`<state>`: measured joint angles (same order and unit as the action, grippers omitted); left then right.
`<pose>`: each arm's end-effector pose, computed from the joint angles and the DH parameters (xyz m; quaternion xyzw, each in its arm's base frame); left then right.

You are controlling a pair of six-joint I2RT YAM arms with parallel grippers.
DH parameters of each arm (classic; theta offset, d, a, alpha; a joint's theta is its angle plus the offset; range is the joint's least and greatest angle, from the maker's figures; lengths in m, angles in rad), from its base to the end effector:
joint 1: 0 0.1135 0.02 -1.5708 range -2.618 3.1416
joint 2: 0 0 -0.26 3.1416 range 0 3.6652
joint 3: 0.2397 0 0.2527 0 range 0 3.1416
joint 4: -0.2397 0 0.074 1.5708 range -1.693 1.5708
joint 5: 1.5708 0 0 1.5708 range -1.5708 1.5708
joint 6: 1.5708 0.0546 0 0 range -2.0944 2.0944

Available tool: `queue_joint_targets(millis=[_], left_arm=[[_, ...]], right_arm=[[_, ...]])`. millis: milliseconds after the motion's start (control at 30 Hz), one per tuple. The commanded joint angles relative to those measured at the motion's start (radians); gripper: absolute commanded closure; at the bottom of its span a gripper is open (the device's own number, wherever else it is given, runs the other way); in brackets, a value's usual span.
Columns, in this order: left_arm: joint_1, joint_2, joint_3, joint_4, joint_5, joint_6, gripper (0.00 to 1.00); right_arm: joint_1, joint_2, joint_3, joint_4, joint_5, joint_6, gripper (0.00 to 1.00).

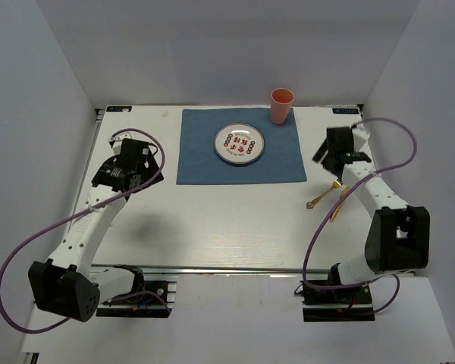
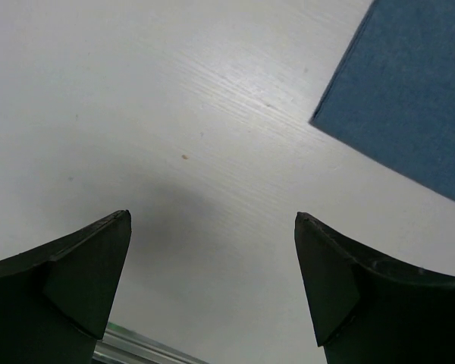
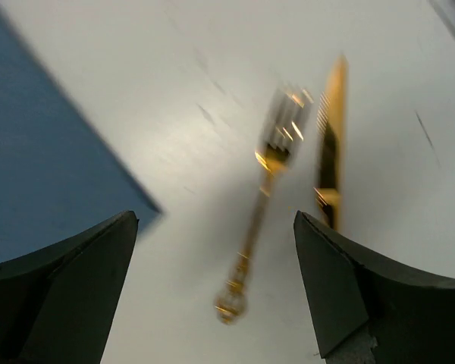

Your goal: Set the dinner table for one person

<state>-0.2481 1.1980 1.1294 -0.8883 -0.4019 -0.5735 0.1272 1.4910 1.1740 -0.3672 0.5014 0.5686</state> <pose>0.2436 -0.0397 0.2971 -0.2108 0.9120 0.0562 0.3474 0.3462 0.0178 0.2761 0.2954 0.8306 -0.0690 0.4670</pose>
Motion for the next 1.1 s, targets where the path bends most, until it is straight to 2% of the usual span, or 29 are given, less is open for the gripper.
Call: queue_joint_targets(millis=[0, 100, 200, 400, 600, 833, 1067], left_arm=[[0.003, -0.064, -0.066, 0.009, -0.038, 0.017, 0.02], [0.003, -0.072, -0.069, 0.026, 0.023, 0.038, 0.02], [0.003, -0.078, -0.079, 0.035, 0.05, 0.047, 0.02], [-0.01, -0.095, -0.083, 0.031, 0.046, 0.05, 0.02], [0.0, -0.114, -0.082, 0.031, 0.041, 0.05, 0.02], [0.0, -0.109, -0.083, 0.026, 0.014, 0.046, 0.02], [0.0, -0.103, -0.077, 0.025, 0.029, 0.049, 0.02]], right_arm=[[-0.047, -0.078, -0.213, -0.033, 0.017, 0.109, 0.11], [-0.075, -0.123, -0.319, -0.048, 0.012, 0.142, 0.11], [-0.089, -0.126, -0.344, -0.091, 0.041, 0.152, 0.11], [-0.101, -0.146, -0.419, -0.061, -0.01, 0.091, 0.14], [-0.109, -0.098, -0.416, -0.111, -0.037, 0.066, 0.16], [-0.112, -0.02, -0.416, -0.124, -0.073, 0.051, 0.27], [-0.115, 0.072, -0.418, -0.107, -0.125, 0.025, 0.3]])
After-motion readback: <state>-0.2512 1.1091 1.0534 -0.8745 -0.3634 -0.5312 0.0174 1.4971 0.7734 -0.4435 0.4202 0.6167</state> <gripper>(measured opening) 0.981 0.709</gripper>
